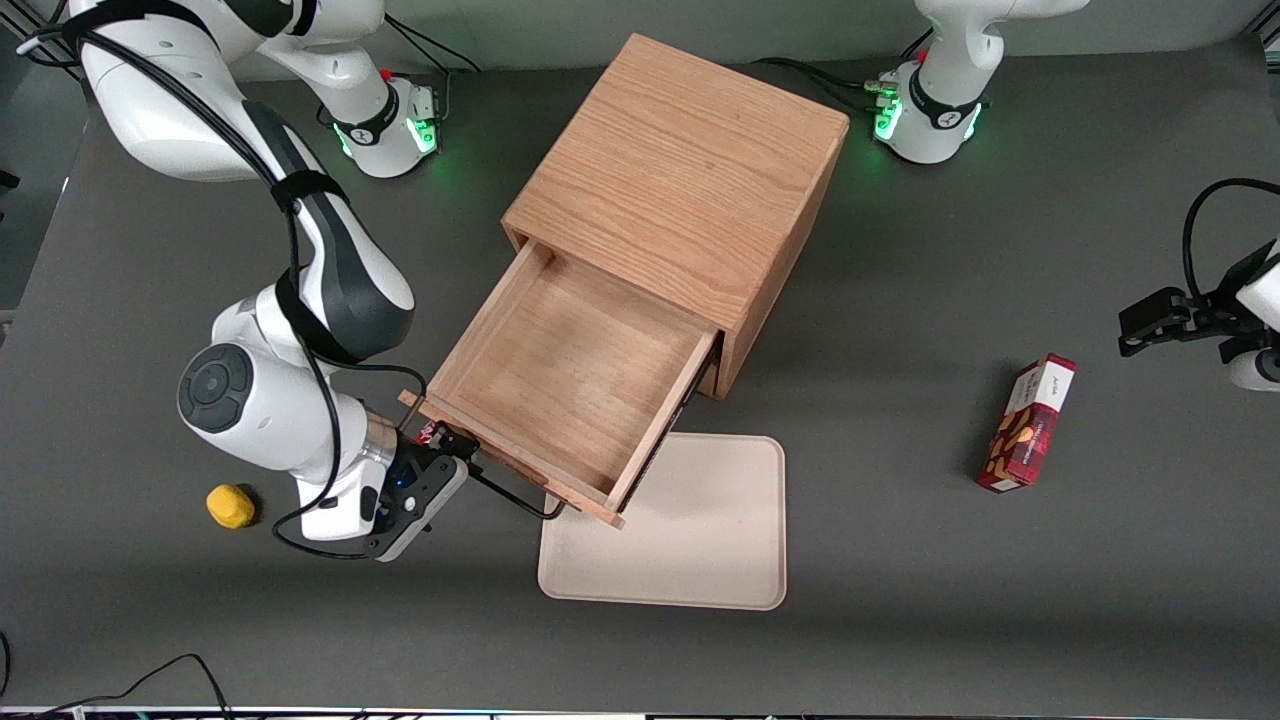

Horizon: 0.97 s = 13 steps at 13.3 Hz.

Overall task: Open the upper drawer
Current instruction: 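Pull the upper drawer outward from the cabinet with the right gripper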

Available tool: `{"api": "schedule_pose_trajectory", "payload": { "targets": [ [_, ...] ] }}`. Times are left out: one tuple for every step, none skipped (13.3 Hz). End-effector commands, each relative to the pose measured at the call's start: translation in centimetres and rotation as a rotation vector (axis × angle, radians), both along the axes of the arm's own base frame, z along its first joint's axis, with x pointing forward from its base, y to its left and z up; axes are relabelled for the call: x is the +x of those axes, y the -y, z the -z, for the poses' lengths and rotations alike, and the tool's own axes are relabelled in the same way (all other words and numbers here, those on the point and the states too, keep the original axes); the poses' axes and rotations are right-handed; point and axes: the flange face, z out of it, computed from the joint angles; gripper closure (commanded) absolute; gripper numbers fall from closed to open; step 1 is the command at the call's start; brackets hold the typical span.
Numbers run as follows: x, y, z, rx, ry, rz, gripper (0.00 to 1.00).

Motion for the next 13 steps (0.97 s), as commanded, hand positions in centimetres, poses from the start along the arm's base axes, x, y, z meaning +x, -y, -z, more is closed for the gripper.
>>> {"api": "schedule_pose_trajectory", "payload": {
  "targets": [
    [0.2, -0.2, -1.6, 0.023, 0.009, -0.021, 0.00],
    [0.1, -0.4, -2.1, 0.031, 0.013, -0.021, 0.00],
    [0.0, -0.5, -2.6, 0.037, 0.016, -0.021, 0.00],
    [-0.2, -0.7, -2.9, 0.045, 0.012, -0.022, 0.00],
    [-0.3, -0.7, -3.7, 0.041, 0.005, -0.026, 0.00],
    [-0.6, -0.7, -5.4, 0.039, 0.004, -0.030, 0.00],
    [-0.8, -0.1, -6.7, 0.022, 0.008, -0.027, 0.00],
    [-1.0, 1.1, -8.6, 0.023, 0.031, -0.008, 0.00],
    [-1.1, 3.5, -10.5, 0.012, 0.048, 0.019, 0.00],
    [-2.0, 5.8, -11.8, -0.009, 0.053, 0.048, 0.00],
    [-3.6, 7.6, -13.4, -0.032, 0.060, 0.074, 0.00],
    [-4.5, 10.8, -14.8, -0.049, 0.066, 0.124, 0.00],
    [-6.0, 13.1, -15.8, -0.079, 0.052, 0.157, 0.00]
  ]
}}
